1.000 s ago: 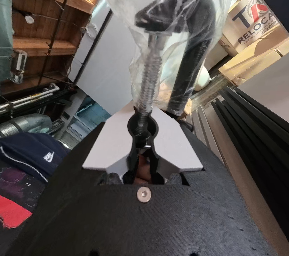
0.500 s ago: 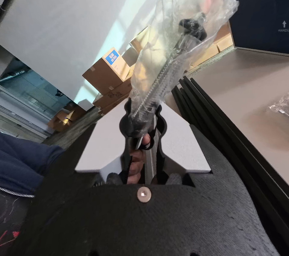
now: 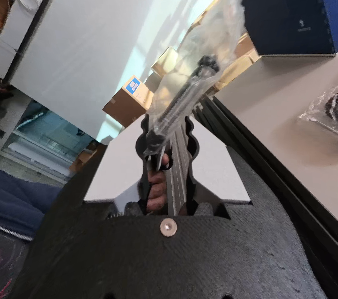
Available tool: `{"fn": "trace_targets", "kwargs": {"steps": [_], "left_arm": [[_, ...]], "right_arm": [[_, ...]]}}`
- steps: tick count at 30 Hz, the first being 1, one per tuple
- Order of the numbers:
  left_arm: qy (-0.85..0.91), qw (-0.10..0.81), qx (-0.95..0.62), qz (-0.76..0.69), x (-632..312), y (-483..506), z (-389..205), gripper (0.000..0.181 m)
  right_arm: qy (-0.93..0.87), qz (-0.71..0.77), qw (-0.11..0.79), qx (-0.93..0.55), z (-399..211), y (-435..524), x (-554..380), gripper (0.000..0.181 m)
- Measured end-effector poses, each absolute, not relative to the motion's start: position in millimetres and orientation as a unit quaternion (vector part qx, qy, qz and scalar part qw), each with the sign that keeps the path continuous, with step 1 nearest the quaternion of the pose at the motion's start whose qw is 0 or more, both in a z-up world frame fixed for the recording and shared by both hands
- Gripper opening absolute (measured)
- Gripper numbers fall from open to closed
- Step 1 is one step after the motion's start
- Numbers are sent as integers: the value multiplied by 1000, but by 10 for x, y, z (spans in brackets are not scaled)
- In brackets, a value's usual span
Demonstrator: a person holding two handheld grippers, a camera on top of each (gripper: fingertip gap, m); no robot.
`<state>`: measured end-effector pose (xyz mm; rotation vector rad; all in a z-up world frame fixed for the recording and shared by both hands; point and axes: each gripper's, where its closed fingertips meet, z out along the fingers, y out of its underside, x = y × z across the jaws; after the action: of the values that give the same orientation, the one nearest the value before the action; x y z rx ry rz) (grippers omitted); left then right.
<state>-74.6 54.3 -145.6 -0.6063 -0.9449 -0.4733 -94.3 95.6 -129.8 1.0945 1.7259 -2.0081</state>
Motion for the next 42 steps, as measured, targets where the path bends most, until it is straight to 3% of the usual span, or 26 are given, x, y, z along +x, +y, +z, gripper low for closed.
{"fn": "trace_targets", "kwargs": {"steps": [8, 9, 10, 13, 22, 25, 29, 32, 34, 39, 42], "left_arm": [[-421, 822, -325, -204, -682, 594, -1387, 25], [-421, 821, -326, -205, -677, 605, -1391, 25], [-421, 820, -327, -207, -672, 616, -1398, 25], [-421, 818, -328, -214, -656, 629, -1423, 25], [-427, 817, -315, -226, -681, 562, -1495, 25], [-430, 817, -313, -224, -695, 526, -1510, 25], [-433, 818, -307, -223, -712, 489, -1518, 25], [-434, 818, -307, -222, -717, 476, -1521, 25], [-435, 818, -307, -219, -717, 467, -1519, 25], [-432, 816, -324, -204, -713, 493, -1507, 25], [-425, 815, -338, -201, -682, 561, -1491, 26]], "right_arm": [[535, -720, 157, 413, -1017, 1223, -1460, 82], [538, -718, 154, 413, -980, 1204, -1521, 81], [545, -712, 147, 417, -966, 1184, -1589, 67], [566, -687, 110, 442, -980, 1170, -1833, 0], [582, -644, -69, 491, -803, 1558, -2557, 0], [587, -578, -151, 546, -1056, 1906, -2762, 0], [609, -477, -192, 604, -1653, 2207, -2799, 0], [626, -412, -192, 634, -2021, 2332, -2638, 50], [623, -412, -199, 635, -2025, 2349, -2439, 70], [598, -503, -181, 597, -1668, 2078, -1730, 78], [592, -593, -65, 542, -1434, 1584, -1320, 69]]}}
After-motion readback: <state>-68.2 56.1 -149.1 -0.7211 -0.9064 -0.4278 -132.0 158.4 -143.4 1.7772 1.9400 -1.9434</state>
